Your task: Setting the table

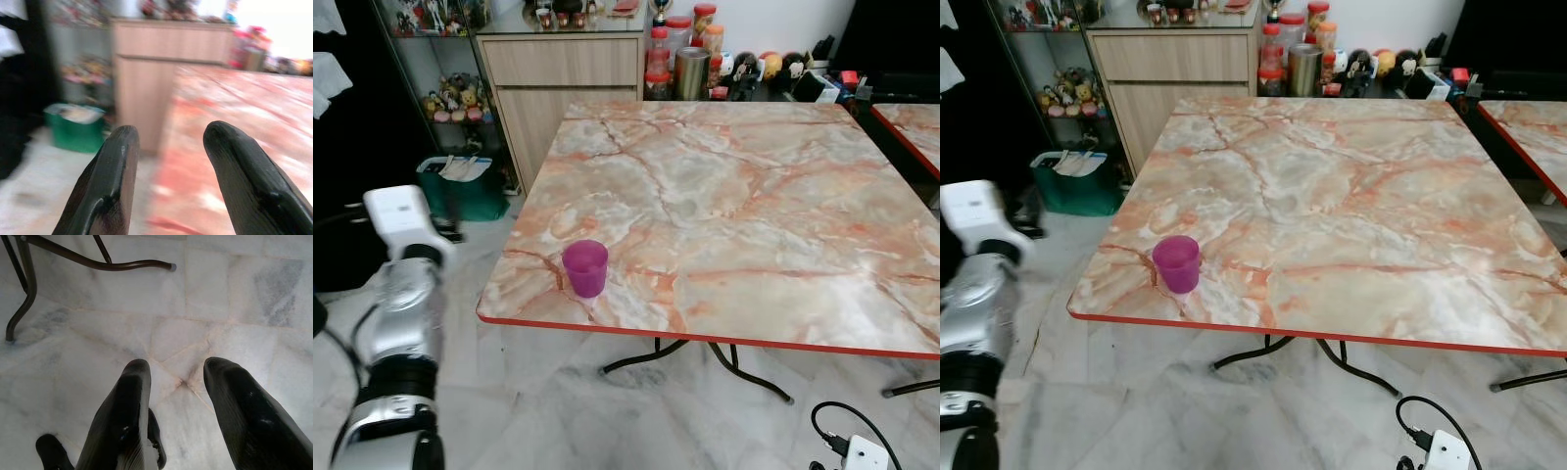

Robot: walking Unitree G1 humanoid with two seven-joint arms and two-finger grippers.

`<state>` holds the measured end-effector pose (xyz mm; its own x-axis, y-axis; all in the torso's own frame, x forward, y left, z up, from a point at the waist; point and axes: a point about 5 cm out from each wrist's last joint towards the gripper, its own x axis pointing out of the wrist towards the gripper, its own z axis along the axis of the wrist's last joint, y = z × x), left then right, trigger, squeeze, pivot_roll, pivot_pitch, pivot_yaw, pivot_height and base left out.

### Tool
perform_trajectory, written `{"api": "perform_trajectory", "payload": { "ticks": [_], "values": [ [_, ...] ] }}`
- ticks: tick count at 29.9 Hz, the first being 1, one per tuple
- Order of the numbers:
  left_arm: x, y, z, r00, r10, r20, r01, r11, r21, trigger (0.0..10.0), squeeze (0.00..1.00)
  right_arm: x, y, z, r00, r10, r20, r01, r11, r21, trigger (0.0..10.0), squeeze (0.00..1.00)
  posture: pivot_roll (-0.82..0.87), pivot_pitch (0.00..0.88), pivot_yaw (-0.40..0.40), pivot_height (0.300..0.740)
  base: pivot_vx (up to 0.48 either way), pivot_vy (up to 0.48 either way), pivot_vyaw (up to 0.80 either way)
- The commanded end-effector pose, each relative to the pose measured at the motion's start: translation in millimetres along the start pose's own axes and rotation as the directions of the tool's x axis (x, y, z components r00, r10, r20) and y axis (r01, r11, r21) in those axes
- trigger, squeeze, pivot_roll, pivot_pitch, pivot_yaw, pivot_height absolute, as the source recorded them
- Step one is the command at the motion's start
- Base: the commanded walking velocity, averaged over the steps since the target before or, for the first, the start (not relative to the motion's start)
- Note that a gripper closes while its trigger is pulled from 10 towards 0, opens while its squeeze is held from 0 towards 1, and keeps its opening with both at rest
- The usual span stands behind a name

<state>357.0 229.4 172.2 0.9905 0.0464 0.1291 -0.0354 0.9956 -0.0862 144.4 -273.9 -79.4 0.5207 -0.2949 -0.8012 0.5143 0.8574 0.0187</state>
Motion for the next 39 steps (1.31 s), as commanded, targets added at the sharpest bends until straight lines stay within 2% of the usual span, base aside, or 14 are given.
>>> {"api": "perform_trajectory", "payload": {
  "ticks": [1,2,3,6,7,10,11,18,19,29,32,35,37,39],
  "values": [
    [9.9,-20.4,21.8,0.994,-0.107,0.028,0.108,0.994,-0.022,10.0,0.00,0.1,0.1,0.4,1.000,-0.006,0.005,0.006,1.000,0.017,10.0,0.00,0.10,0.037,0.029,0.740,0.000,0.000,0.00],
    [9.9,-20.4,21.8,0.994,-0.107,0.028,0.108,0.994,-0.022,10.0,0.00,0.1,0.1,0.4,1.000,-0.006,0.005,0.006,1.000,0.017,10.0,0.00,0.10,0.037,0.029,0.740,0.000,0.000,0.00],
    [14.3,-33.9,29.6,0.985,-0.172,0.025,0.172,0.985,-0.026,10.0,0.00,0.1,0.5,0.1,1.000,-0.008,0.005,0.008,1.000,0.019,10.0,0.00,0.10,0.036,0.036,0.740,0.000,0.000,0.00],
    [19.3,-46.0,37.5,0.974,-0.226,0.010,0.226,0.973,-0.053,10.0,0.00,0.1,1.0,0.0,1.000,-0.010,0.005,0.010,1.000,0.022,10.0,0.00,0.10,0.036,0.039,0.740,0.000,0.000,0.00],
    [21.2,-50.2,39.8,0.968,-0.251,-0.008,0.250,0.967,-0.041,10.0,1.00,0.1,1.1,0.1,1.000,-0.012,0.006,0.011,1.000,0.024,10.0,0.00,0.10,0.036,0.040,0.740,0.000,0.000,0.00],
    [23.4,-55.0,41.3,0.961,-0.275,-0.030,0.274,0.961,-0.044,10.0,1.00,0.2,1.4,0.3,1.000,-0.012,0.007,0.012,1.000,0.026,10.0,0.00,0.10,0.036,0.043,0.740,0.000,0.000,0.00],
    [24.9,-61.0,39.7,0.947,-0.311,-0.083,0.309,0.950,-0.034,10.0,1.00,0.3,1.6,0.4,1.000,-0.012,0.007,0.012,1.000,0.028,10.0,0.00,0.10,0.033,0.045,0.740,0.000,0.000,0.00],
    [21.5,-71.7,26.5,0.904,-0.366,-0.221,0.382,0.924,0.031,10.0,1.00,0.3,2.4,0.5,1.000,-0.008,0.007,0.008,1.000,0.028,10.0,0.00,0.10,0.030,0.048,0.740,0.000,0.000,0.00],
    [18.8,-72.7,21.4,0.888,-0.379,-0.259,0.401,0.915,0.036,10.0,0.00,0.4,2.4,0.5,1.000,-0.007,0.008,0.007,1.000,0.026,10.0,0.00,0.10,0.028,0.048,0.740,0.000,0.000,0.00],
    [8.4,-74.7,4.8,0.809,-0.414,-0.419,0.466,0.884,0.026,10.0,0.00,0.4,2.5,0.9,1.000,-0.002,0.008,0.002,1.000,0.016,10.0,0.00,0.10,0.016,0.049,0.740,0.000,0.000,0.00],
    [6.7,-74.6,1.8,0.797,-0.414,-0.440,0.471,0.882,0.024,10.0,0.00,0.3,2.5,0.6,1.000,0.000,0.009,0.000,1.000,0.014,10.0,0.00,0.10,0.011,0.049,0.740,0.000,0.000,0.00],
    [3.4,-75.8,-3.2,0.773,-0.425,-0.471,0.487,0.873,0.013,10.0,0.00,0.2,2.4,0.2,1.000,0.002,0.008,-0.002,1.000,0.011,10.0,0.00,0.09,0.004,0.049,0.740,0.000,0.000,0.00],
    [-1.2,-80.4,-7.5,0.737,-0.454,-0.500,0.523,0.852,-0.004,10.0,0.00,0.1,2.1,0.1,1.000,0.004,0.008,-0.004,1.000,0.007,10.0,0.00,0.10,0.000,0.050,0.740,0.000,0.000,0.00],
    [-2.1,-81.2,-8.1,0.732,-0.459,-0.503,0.530,0.848,-0.002,10.0,0.00,0.1,2.2,0.0,1.000,0.005,0.008,-0.005,1.000,0.006,10.0,0.00,0.10,0.000,0.050,0.740,0.000,0.000,0.00]
  ]
}}
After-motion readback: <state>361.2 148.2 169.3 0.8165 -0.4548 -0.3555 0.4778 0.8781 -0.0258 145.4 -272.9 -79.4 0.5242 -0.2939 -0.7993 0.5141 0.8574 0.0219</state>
